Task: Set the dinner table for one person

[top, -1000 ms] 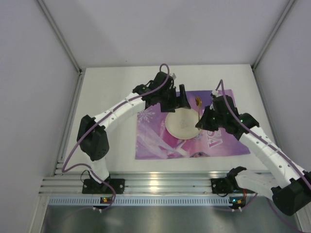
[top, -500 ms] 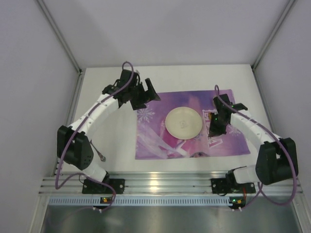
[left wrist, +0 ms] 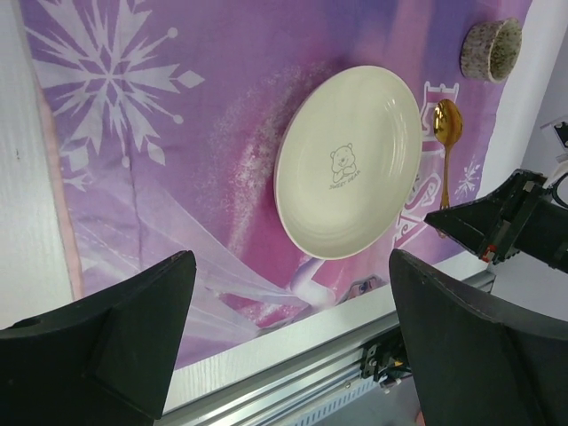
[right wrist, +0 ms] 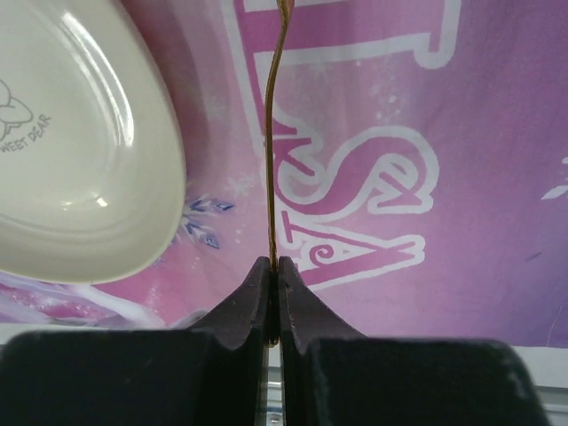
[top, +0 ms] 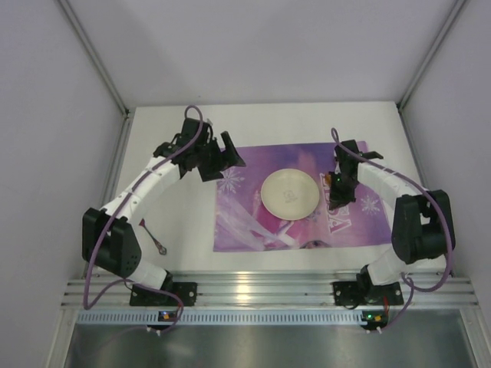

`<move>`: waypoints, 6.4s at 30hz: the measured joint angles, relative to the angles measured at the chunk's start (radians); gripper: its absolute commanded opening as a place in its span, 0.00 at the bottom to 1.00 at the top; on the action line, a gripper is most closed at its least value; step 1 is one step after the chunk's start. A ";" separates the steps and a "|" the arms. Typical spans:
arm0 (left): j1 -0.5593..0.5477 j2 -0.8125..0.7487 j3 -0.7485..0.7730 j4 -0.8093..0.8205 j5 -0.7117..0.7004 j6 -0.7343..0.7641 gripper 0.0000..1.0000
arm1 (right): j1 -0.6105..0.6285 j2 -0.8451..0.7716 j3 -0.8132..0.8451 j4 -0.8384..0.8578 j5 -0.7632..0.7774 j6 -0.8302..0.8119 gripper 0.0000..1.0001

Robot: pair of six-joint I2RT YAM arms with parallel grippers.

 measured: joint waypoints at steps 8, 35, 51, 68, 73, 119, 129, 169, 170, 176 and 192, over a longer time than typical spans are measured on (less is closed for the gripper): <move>0.032 -0.022 -0.031 -0.003 -0.001 0.004 0.94 | -0.048 0.091 -0.036 0.066 -0.079 -0.026 0.00; 0.050 -0.074 -0.036 -0.068 -0.086 0.000 0.94 | -0.082 0.042 -0.060 -0.049 0.136 0.027 0.71; 0.654 -0.039 -0.200 -0.363 -0.364 0.057 0.98 | -0.072 -0.406 -0.021 -0.237 -0.010 0.029 0.73; 0.719 -0.003 -0.360 -0.359 -0.472 0.061 0.98 | 0.010 -0.414 -0.054 -0.279 -0.048 0.027 0.72; 0.723 0.051 -0.360 -0.303 -0.494 0.085 0.92 | 0.012 -0.397 -0.054 -0.282 -0.047 0.027 0.72; -0.037 0.401 0.280 -0.159 -0.248 0.266 0.00 | 0.013 -0.562 -0.049 -0.303 0.024 0.165 0.92; -0.142 0.587 0.382 -0.178 -0.273 0.243 0.00 | 0.013 -0.676 -0.082 -0.363 0.023 0.194 0.93; 0.128 -0.120 -0.872 1.310 -0.658 0.823 0.82 | 0.016 -1.015 0.030 -0.214 -0.111 0.138 1.00; 0.165 -0.098 -0.854 1.304 -0.636 0.805 0.81 | 0.016 -1.036 0.024 -0.202 -0.113 0.138 1.00; 0.261 -0.074 -0.781 1.258 -0.456 0.770 0.86 | 0.016 -1.074 0.017 -0.156 -0.116 0.138 1.00; 0.305 -0.143 -1.029 1.411 -0.335 0.757 0.88 | 0.016 -1.004 0.013 -0.110 -0.135 0.120 1.00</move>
